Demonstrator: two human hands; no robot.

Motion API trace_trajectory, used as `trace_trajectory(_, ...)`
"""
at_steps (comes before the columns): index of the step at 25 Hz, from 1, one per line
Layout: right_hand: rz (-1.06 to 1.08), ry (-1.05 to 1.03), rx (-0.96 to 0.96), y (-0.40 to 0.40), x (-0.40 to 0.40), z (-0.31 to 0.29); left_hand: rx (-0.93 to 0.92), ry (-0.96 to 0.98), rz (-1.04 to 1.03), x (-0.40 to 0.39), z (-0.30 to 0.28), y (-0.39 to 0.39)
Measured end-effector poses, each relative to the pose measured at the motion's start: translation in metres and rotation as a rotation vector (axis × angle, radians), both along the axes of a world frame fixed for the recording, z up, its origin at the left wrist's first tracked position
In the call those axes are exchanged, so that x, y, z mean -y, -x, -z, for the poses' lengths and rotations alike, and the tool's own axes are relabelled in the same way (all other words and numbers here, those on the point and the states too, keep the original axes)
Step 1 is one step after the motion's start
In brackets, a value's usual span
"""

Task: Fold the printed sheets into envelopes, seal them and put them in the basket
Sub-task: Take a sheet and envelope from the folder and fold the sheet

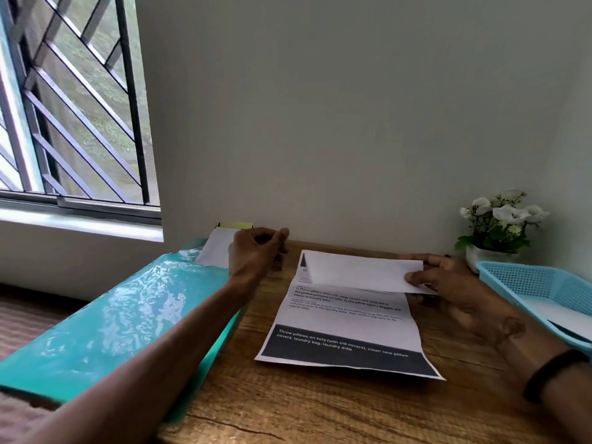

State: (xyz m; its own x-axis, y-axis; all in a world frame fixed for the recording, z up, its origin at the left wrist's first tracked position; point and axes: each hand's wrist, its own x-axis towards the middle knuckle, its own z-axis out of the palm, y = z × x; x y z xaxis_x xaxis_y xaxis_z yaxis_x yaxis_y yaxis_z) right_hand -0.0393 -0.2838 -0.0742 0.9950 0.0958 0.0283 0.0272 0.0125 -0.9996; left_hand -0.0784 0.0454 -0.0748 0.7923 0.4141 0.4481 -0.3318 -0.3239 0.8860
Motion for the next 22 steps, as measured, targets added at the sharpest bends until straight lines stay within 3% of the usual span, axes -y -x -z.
trace_trajectory(2, 0.037, 0.197, 0.056, -0.003, 0.003, 0.001, 0.058, -0.217, -0.28, -0.016, -0.002, 0.0)
trace_trajectory(4, 0.101, 0.558, 0.212, -0.006, 0.006, 0.005, 0.01, -0.375, -0.491, -0.033, -0.003, 0.0)
trace_trajectory(6, 0.103, 0.889, 0.347, -0.003, 0.007, 0.007, -0.239, -0.49, -0.582, -0.049, 0.0, 0.0)
trace_trajectory(8, 0.116, 1.079, 0.424, 0.001, 0.003, 0.009, -0.524, -0.543, -0.561, -0.06, 0.005, 0.003)
trace_trajectory(10, 0.159, 1.21, 0.571, 0.006, -0.004, 0.01, -0.676, -0.55, -0.501, -0.064, 0.009, 0.005)
trace_trajectory(17, 0.122, 1.059, 0.86, 0.034, -0.033, 0.007, -0.601, -0.515, -0.518, -0.064, 0.011, 0.003)
trace_trajectory(22, 0.055, 1.001, 0.867, 0.034, -0.038, 0.012, -0.501, -0.495, -0.553, -0.067, 0.012, -0.002)
